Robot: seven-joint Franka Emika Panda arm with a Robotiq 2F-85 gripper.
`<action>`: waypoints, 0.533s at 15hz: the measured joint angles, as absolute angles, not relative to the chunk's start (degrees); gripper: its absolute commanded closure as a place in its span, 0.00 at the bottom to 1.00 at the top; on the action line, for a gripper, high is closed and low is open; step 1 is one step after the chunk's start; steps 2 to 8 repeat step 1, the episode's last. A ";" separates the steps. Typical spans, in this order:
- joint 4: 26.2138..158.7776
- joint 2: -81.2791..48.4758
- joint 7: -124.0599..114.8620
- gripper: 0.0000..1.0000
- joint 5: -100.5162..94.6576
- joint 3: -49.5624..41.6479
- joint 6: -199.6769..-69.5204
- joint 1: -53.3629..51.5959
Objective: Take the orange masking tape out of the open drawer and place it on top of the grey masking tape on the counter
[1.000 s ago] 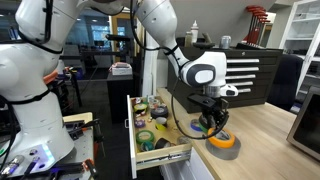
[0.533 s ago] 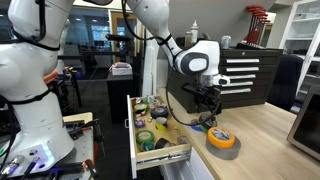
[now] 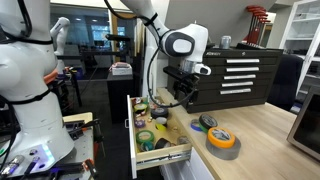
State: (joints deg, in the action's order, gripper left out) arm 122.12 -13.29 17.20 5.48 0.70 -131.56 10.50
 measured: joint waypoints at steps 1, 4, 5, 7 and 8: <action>122.92 -12.30 17.27 0.00 5.66 0.76 -131.29 10.49; 122.92 -12.30 17.27 0.00 5.66 0.76 -131.29 10.49; 122.92 -12.30 17.27 0.00 5.66 0.76 -131.29 10.49; 122.92 -12.30 17.27 0.00 5.66 0.76 -131.29 10.49; 122.92 -12.30 17.27 0.00 5.66 0.76 -131.29 10.49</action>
